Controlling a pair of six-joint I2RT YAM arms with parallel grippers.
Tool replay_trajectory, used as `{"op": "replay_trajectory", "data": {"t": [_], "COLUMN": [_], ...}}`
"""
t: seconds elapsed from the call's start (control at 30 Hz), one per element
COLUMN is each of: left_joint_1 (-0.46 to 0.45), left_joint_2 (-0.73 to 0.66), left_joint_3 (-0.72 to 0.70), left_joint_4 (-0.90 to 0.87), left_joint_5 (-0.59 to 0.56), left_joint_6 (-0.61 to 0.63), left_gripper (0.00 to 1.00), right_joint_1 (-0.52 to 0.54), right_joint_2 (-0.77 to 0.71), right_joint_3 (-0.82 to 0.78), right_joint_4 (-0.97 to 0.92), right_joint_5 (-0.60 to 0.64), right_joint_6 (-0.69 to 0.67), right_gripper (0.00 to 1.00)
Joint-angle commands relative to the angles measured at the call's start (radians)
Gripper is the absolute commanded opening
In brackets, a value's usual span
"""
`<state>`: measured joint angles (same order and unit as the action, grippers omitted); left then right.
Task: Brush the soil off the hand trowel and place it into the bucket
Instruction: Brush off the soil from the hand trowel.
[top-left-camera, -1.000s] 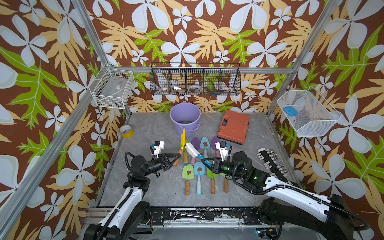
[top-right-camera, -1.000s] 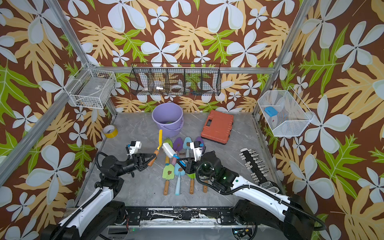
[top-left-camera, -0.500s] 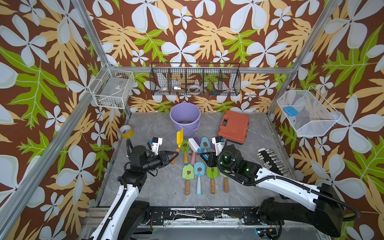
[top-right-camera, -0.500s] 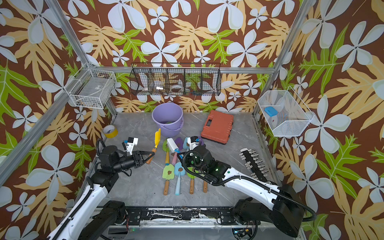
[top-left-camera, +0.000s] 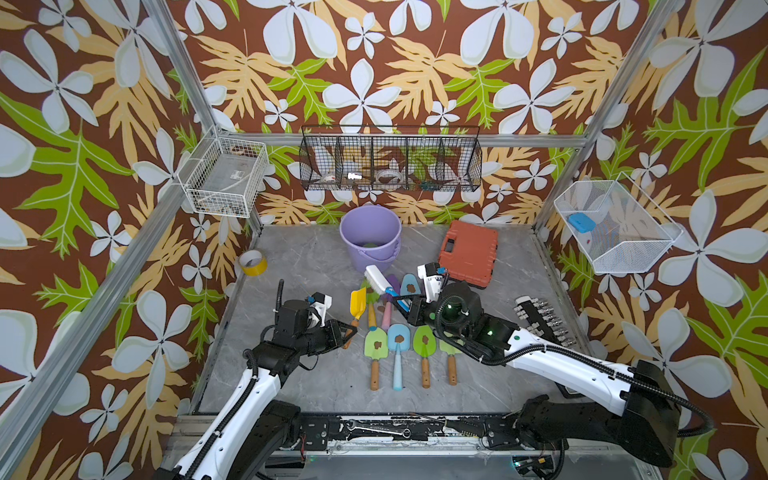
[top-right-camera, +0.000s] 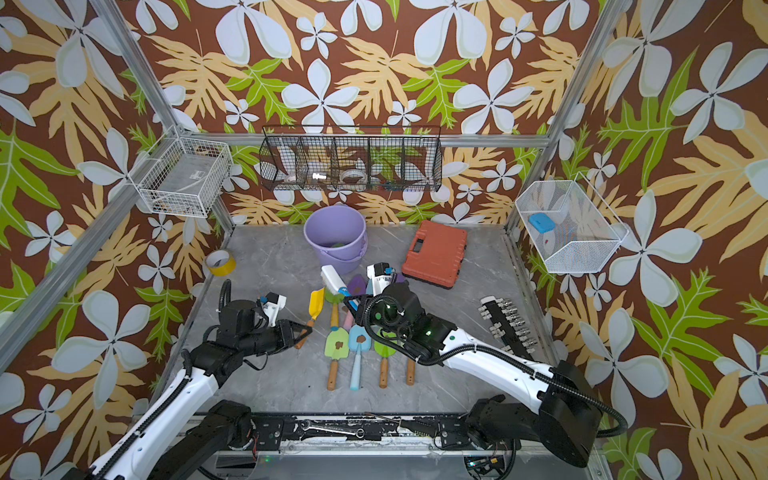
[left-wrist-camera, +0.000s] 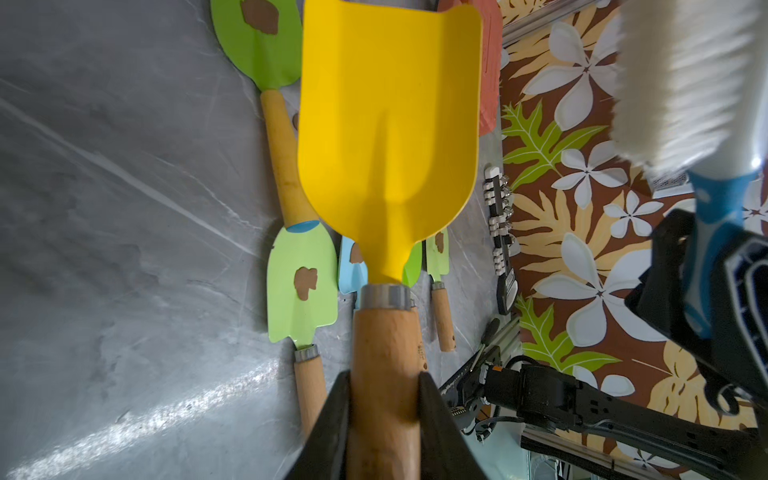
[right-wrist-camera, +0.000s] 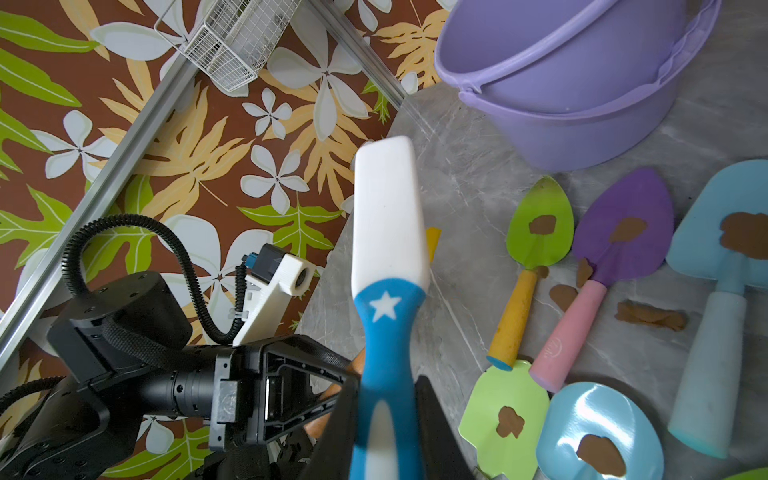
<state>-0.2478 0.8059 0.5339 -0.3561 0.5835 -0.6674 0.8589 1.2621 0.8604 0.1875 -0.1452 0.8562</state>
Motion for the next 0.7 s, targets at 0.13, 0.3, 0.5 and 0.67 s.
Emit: {"op": "replay_trajectory", "data": {"t": [0.13,0.3,0.5,0.67], "left_joint_1": [-0.101,-0.144,-0.297,-0.347], "left_joint_2": [0.078,0.130,0.174,0.191], "left_joint_3": [0.183,0.298,0.448,0.472], "left_joint_4": [-0.262,-0.411,-0.555,-0.574], "left_joint_5": [-0.308,-0.493,-0.765,-0.795], "left_joint_6": [0.120,0.182,0.192,0.197], "left_gripper": [0.00,0.00,0.00,0.00], "right_joint_1": [0.068,0.124,0.143,0.142], "right_joint_2": [0.056,0.153,0.218,0.192], "right_joint_3": [0.130,0.247,0.261,0.266], "right_joint_4": [-0.197,-0.383,-0.390,-0.372], "right_joint_5": [0.028,0.059,0.100,0.161], "right_joint_6": [-0.104,-0.178,-0.216,-0.232], "right_gripper": [0.00,0.00,0.00,0.00]}}
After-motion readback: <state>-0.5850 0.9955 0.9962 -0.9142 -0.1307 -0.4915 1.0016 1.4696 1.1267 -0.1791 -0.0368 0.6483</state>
